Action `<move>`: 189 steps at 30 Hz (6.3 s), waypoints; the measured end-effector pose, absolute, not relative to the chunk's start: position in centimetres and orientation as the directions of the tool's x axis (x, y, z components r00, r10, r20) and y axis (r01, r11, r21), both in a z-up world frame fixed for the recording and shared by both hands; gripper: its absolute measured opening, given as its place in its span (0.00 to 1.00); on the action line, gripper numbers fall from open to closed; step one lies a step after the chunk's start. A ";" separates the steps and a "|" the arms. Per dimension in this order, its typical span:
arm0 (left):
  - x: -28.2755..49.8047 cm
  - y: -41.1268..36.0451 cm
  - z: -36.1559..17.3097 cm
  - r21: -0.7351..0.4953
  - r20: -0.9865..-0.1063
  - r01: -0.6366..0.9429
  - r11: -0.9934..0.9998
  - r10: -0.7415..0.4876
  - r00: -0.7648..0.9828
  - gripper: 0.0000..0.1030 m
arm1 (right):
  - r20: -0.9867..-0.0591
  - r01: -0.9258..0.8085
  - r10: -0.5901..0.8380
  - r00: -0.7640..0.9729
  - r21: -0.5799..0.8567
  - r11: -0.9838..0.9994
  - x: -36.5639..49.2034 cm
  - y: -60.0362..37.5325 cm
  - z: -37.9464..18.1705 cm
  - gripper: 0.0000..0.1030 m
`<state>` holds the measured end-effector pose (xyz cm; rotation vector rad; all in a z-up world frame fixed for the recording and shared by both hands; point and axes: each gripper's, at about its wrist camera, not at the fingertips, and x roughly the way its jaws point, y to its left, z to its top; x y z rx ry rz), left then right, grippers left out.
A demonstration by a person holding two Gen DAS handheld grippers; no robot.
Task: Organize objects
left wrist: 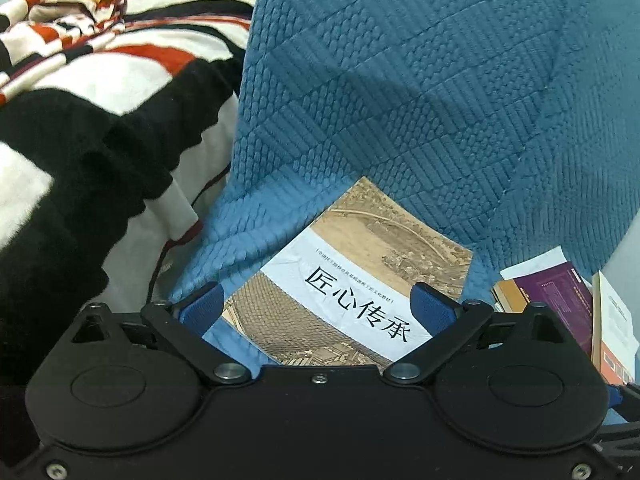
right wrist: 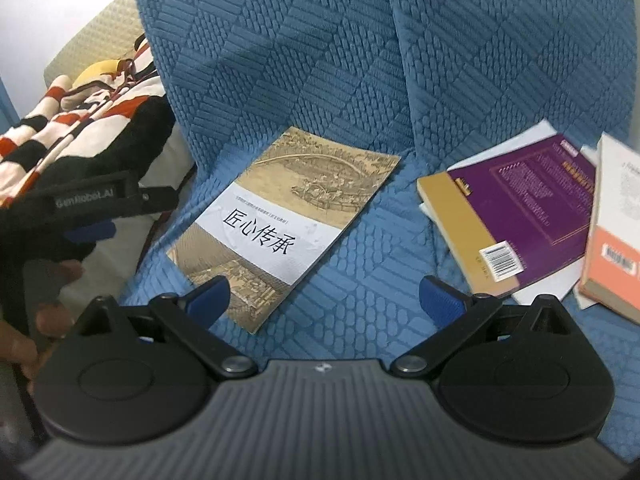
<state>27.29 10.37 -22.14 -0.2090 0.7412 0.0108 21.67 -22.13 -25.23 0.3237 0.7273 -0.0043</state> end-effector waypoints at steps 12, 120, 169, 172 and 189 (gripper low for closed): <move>30.6 13.2 -25.5 -0.311 -0.732 -0.134 0.941 -0.147 0.665 0.80 | -0.673 0.053 0.236 0.701 0.379 0.924 24.2 -20.2 -26.8 0.80; 33.5 19.9 -30.3 -0.841 -0.486 -0.139 0.523 -0.617 0.619 0.55 | -0.625 0.271 0.341 0.702 0.677 0.684 26.1 -23.3 -32.5 0.39; 30.5 17.0 -29.5 -0.844 -0.519 -0.207 0.495 -0.655 0.549 0.06 | -0.436 0.443 0.344 0.832 0.894 0.063 23.0 -21.8 -35.4 0.77; 30.2 16.9 -29.5 -0.850 -0.511 -0.211 0.483 -0.655 0.556 0.07 | -0.459 0.456 0.291 0.839 0.886 0.081 22.6 -22.9 -35.3 0.68; 26.2 16.1 -24.5 -0.871 -0.457 -0.152 0.466 -0.661 0.595 0.15 | -0.482 0.323 0.265 0.836 0.820 0.473 21.1 -26.1 -25.5 0.20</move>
